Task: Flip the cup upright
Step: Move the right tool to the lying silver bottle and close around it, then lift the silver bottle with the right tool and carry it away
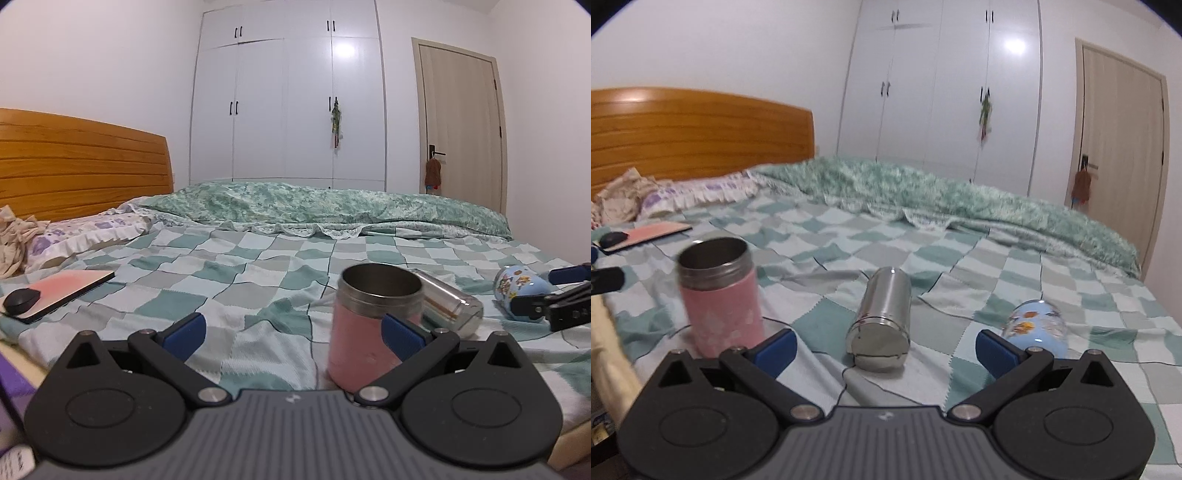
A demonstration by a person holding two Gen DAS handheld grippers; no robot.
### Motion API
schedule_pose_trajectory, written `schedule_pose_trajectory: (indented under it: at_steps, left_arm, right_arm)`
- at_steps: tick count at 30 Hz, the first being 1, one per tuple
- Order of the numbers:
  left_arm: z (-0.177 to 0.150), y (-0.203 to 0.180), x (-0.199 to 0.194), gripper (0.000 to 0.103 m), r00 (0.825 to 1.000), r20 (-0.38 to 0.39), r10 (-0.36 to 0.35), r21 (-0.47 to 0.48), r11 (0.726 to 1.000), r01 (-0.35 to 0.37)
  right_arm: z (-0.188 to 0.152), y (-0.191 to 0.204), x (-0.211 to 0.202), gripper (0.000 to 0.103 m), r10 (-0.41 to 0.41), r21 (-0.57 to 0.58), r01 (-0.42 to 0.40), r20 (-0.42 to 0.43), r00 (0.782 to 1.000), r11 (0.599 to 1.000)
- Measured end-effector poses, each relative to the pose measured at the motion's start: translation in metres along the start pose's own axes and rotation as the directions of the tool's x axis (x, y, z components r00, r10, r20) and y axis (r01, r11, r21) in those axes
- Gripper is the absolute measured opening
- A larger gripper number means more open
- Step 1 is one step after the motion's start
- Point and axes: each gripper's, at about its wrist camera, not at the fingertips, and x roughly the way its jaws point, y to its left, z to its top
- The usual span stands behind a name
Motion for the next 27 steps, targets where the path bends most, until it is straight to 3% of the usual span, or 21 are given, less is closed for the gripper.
schedule_pose_trajectory:
  at_steps: [9,13,18,20,21,27]
  left_arm:
    - [-0.001,0.019,0.054,0.103,0.998,-0.057,0.018,0.059,0.998,-0.014]
    - [-0.004,0.024,0.068,0.103,0.997,-0.08,-0.003,0.069,0.998,0.008]
    - [-0.007,0.027,0.083,0.103,0.994,-0.103,-0.026,0.101,0.994,0.036]
    - [-0.008,0.028,0.088,0.103,0.993,-0.112,-0.028,0.106,0.994,0.04]
    - [-0.009,0.029,0.089,0.103,0.993,-0.115,-0.03,0.105,0.994,0.043]
    - [-0.007,0.028,0.086,0.103,0.992,-0.117,-0.048,0.098,0.993,0.06]
  right_arm:
    - [0.008,0.004,0.076,0.103,-0.028,0.017,0.03,-0.104,0.994,0.999]
    - [0.011,0.004,0.107,0.101,-0.002,0.038,0.008,-0.139,0.99,0.999]
    - [0.011,0.001,0.141,0.092,0.039,0.087,-0.022,-0.208,0.977,0.996]
    - [0.009,0.0,0.155,0.07,0.051,0.108,-0.025,-0.254,0.966,0.994]
    - [0.007,-0.002,0.161,0.065,0.06,0.123,-0.026,-0.28,0.958,0.992]
    - [0.005,-0.01,0.146,0.065,0.069,0.189,-0.026,-0.222,0.973,0.982]
